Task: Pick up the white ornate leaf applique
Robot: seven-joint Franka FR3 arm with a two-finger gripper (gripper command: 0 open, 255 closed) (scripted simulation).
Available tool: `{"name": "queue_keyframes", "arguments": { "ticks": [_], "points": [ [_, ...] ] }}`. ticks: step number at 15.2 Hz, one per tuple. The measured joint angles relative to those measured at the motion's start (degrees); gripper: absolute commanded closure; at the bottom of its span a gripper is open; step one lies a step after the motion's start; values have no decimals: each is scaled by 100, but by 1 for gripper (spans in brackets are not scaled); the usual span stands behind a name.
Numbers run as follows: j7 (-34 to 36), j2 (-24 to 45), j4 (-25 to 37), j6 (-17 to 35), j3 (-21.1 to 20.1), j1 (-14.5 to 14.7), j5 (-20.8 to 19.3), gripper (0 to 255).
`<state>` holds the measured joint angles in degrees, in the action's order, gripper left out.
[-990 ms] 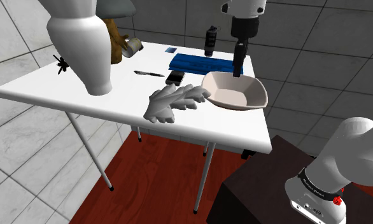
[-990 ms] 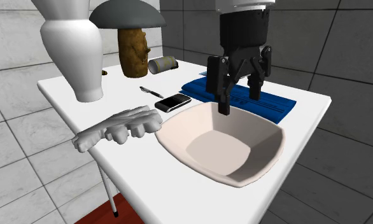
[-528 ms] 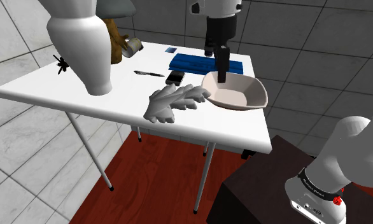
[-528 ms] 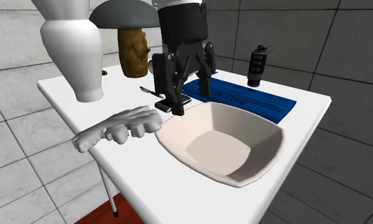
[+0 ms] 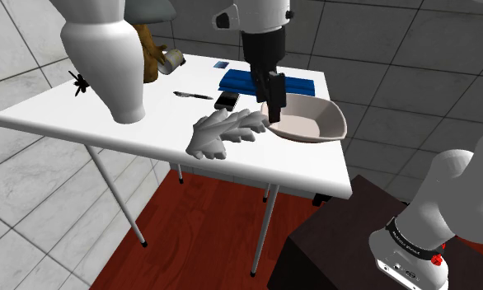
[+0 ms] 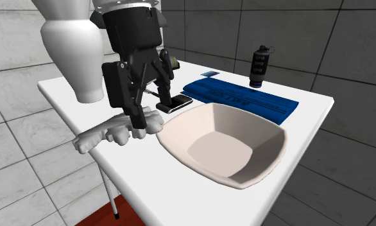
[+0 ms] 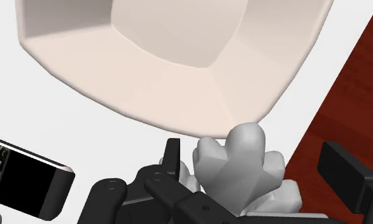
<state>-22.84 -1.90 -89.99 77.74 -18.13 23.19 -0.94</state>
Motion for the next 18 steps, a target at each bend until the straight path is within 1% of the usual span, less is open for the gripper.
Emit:
{"name": "queue_keyframes", "arguments": {
  "ticks": [5,6,16,18],
  "points": [
    [-37,-74,-434,360,6,-4,20,0],
    [-37,-76,-466,390,6,-3,21,255],
    [-35,-88,-500,427,4,-1,25,255],
    [-32,-68,-388,324,3,0,20,255]
  ]
}}
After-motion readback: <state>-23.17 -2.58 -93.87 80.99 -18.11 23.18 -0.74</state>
